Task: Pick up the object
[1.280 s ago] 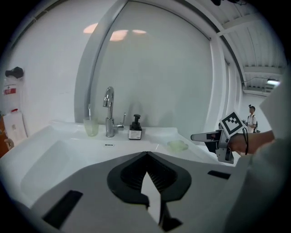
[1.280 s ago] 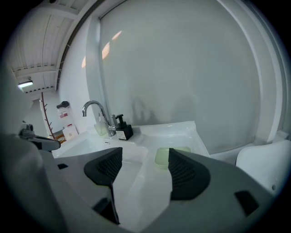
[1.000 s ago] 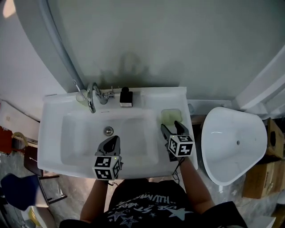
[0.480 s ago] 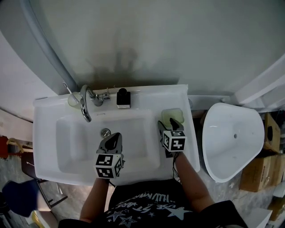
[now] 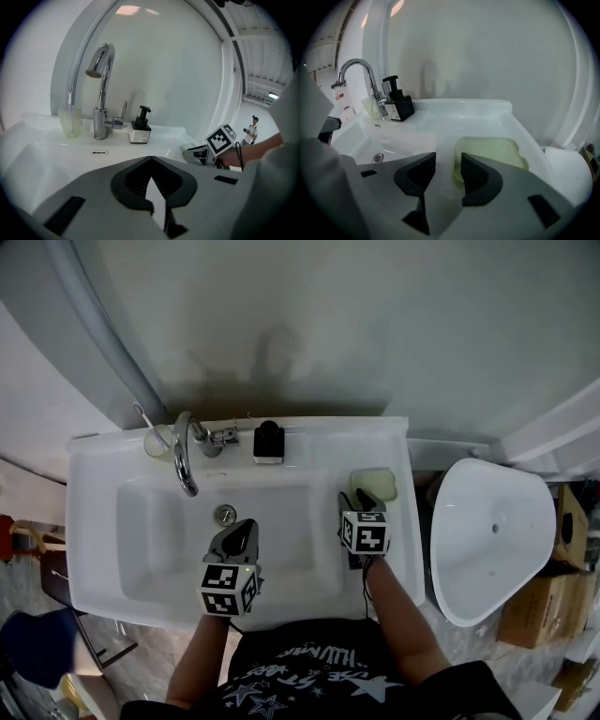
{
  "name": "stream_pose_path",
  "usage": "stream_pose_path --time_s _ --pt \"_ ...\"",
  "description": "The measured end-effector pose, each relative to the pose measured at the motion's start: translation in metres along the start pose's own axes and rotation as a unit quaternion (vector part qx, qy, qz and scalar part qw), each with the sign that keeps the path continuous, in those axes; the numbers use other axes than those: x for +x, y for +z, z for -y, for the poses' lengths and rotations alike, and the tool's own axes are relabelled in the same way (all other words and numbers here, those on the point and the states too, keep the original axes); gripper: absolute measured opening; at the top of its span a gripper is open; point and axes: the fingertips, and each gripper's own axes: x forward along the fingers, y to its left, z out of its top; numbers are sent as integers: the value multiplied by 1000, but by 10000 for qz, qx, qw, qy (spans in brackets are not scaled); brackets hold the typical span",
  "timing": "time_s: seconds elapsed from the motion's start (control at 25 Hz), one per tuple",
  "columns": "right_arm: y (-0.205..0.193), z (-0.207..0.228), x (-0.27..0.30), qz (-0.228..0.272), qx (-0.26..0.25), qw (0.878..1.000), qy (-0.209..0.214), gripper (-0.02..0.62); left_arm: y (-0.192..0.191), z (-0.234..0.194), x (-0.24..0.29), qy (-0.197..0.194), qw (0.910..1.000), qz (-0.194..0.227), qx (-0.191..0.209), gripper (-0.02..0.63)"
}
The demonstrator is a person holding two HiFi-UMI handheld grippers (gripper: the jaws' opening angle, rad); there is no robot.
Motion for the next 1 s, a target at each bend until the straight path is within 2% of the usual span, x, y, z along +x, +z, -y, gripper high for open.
stream_pose_path --time_s 0.16,0.28,0.6,1.0 --pt "-1 4 2 -19 -2 9998 -174 144 -3 -4 0 10 10000 2 -74 15" --pt "-1 8 3 -42 -100 9992 -389 86 -5 -6 -1 12 9999 -2 -103 15" --pt "0 4 5 -89 -520 9961 -711 44 -5 -10 -3 30 9999 25 -114 15" --pt "14 6 -4 -8 -564 9960 -697 34 -2 -14 -19 176 9997 136 -108 15"
